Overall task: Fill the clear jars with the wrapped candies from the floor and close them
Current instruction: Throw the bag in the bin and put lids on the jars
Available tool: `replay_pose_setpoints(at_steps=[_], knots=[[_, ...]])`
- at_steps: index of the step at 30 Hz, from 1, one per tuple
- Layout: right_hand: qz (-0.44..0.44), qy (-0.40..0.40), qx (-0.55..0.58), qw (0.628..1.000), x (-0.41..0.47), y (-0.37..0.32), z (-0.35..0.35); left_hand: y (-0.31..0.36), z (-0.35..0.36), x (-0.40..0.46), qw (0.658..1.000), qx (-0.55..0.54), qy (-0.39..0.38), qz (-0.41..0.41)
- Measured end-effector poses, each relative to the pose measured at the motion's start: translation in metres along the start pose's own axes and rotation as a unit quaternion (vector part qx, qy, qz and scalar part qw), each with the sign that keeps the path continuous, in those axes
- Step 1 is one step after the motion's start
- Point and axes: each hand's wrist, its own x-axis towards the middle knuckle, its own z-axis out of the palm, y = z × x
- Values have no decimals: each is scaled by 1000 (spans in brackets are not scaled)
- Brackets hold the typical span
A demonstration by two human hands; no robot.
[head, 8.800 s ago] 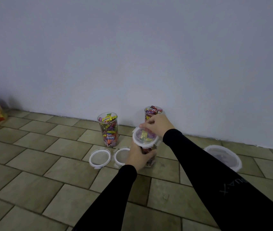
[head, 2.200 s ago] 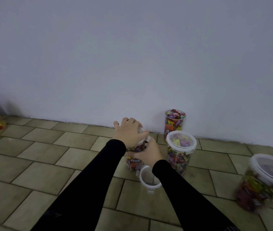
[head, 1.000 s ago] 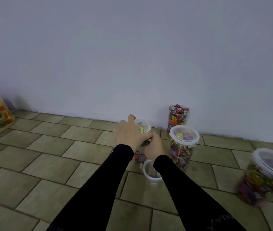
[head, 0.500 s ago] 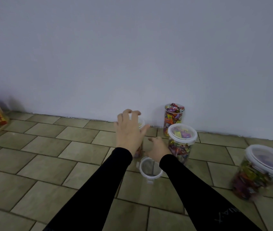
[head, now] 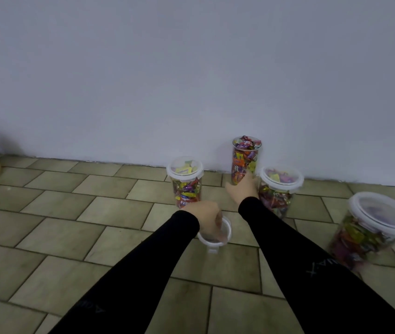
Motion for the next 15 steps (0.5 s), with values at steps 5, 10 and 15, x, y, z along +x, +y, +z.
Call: replay_pose_setpoints(at_steps=[5,10,15], knots=[[32,76,172,982,24,-21,1,14,3,21,996,58,-70,-21],[44,118,170,977,51,-25,1,14,0,31,990,71,-123,-15],[24,142,159,977,60,-19,7,2,-1,33,994,28,-102,-18]])
